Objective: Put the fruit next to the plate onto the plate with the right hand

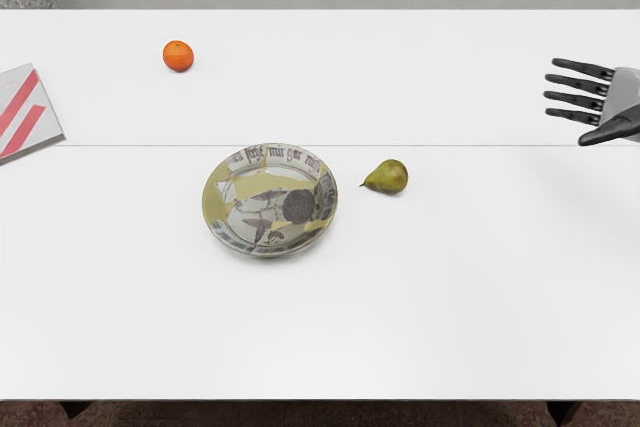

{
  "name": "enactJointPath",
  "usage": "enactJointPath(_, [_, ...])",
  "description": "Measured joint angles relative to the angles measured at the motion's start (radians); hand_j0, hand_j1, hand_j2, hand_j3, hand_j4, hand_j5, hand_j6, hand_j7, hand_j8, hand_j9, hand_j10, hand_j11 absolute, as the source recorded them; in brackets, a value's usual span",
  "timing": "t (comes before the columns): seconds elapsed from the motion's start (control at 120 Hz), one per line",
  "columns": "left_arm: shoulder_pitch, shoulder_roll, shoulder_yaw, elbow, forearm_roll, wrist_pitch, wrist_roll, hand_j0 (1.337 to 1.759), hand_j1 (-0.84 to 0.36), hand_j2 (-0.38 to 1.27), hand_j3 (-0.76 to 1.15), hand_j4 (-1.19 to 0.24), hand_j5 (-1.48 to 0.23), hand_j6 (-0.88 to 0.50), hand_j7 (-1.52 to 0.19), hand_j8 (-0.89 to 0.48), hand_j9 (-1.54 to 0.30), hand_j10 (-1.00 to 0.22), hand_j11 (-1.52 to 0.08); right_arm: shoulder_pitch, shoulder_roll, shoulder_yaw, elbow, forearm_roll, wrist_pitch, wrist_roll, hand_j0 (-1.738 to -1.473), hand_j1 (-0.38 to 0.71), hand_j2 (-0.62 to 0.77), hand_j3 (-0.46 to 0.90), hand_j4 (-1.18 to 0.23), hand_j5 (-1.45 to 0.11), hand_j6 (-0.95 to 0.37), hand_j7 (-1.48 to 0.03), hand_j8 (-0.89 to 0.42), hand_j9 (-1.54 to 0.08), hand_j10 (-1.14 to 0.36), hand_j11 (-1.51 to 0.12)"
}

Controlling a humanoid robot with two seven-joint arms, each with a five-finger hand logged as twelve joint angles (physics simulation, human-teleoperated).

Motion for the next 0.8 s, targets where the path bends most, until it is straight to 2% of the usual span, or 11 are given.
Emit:
enactJointPath(0.158, [0.0,0.0,0.0,0.0,0.0,0.0,0.0,1.658,0.35,0.0,0.0,0.0,0.0,0.0,0.0,0.0,0.0,0.0,0.0,0.006,0.008,-0.002,0.001,-0.001,0.0,0.0,-1.658,-0.35,0.0,0.0,0.0,0.0,0.0,0.0,0.0,0.0,0.0,0.0])
enactJointPath(0.292, [0.0,0.0,0.0,0.0,0.0,0.0,0.0,1.658,0.35,0.0,0.0,0.0,0.0,0.0,0.0,0.0,0.0,0.0,0.0,0.037,0.062,-0.007,0.023,-0.027,0.0,-0.003,-1.658,-0.35,0.0,0.0,0.0,0.0,0.0,0.0,0.0,0.0,0.0,0.0])
enactJointPath(0.358, [0.0,0.0,0.0,0.0,0.0,0.0,0.0,1.658,0.35,0.0,0.0,0.0,0.0,0.0,0.0,0.0,0.0,0.0,0.0,0.064,0.096,-0.009,0.091,-0.087,0.0,-0.004,-1.658,-0.35,0.0,0.0,0.0,0.0,0.0,0.0,0.0,0.0,0.0,0.0])
enactJointPath(0.45, [0.0,0.0,0.0,0.0,0.0,0.0,0.0,1.658,0.35,0.0,0.0,0.0,0.0,0.0,0.0,0.0,0.0,0.0,0.0,0.088,0.114,-0.011,0.259,-0.189,-0.004,-0.008,-1.658,-0.35,0.0,0.0,0.0,0.0,0.0,0.0,0.0,0.0,0.0,0.0])
enactJointPath(0.492, [0.0,0.0,0.0,0.0,0.0,0.0,0.0,1.658,0.35,0.0,0.0,0.0,0.0,0.0,0.0,0.0,0.0,0.0,0.0,0.1,0.123,-0.012,0.323,-0.242,-0.035,-0.034,-1.658,-0.35,0.0,0.0,0.0,0.0,0.0,0.0,0.0,0.0,0.0,0.0])
enactJointPath(0.567, [0.0,0.0,0.0,0.0,0.0,0.0,0.0,1.658,0.35,0.0,0.0,0.0,0.0,0.0,0.0,0.0,0.0,0.0,0.0,0.118,0.162,-0.013,0.41,-0.347,-0.133,-0.122,-1.658,-0.35,0.0,0.0,0.0,0.0,0.0,0.0,0.0,0.0,0.0,0.0])
enactJointPath(0.625, [0.0,0.0,0.0,0.0,0.0,0.0,0.0,1.658,0.35,0.0,0.0,0.0,0.0,0.0,0.0,0.0,0.0,0.0,0.0,0.131,0.2,-0.013,0.467,-0.444,-0.23,-0.168,-1.658,-0.35,0.0,0.0,0.0,0.0,0.0,0.0,0.0,0.0,0.0,0.0])
enactJointPath(0.7, [0.0,0.0,0.0,0.0,0.0,0.0,0.0,1.658,0.35,0.0,0.0,0.0,0.0,0.0,0.0,0.0,0.0,0.0,0.0,0.149,0.256,-0.015,0.516,-0.563,-0.343,-0.2,-1.658,-0.35,0.0,0.0,0.0,0.0,0.0,0.0,0.0,0.0,0.0,0.0])
enactJointPath(0.8, [0.0,0.0,0.0,0.0,0.0,0.0,0.0,1.658,0.35,0.0,0.0,0.0,0.0,0.0,0.0,0.0,0.0,0.0,0.0,0.189,0.347,-0.058,0.544,-0.731,-0.453,-0.219,-1.658,-0.35,0.0,0.0,0.0,0.0,0.0,0.0,0.0,0.0,0.0,0.0])
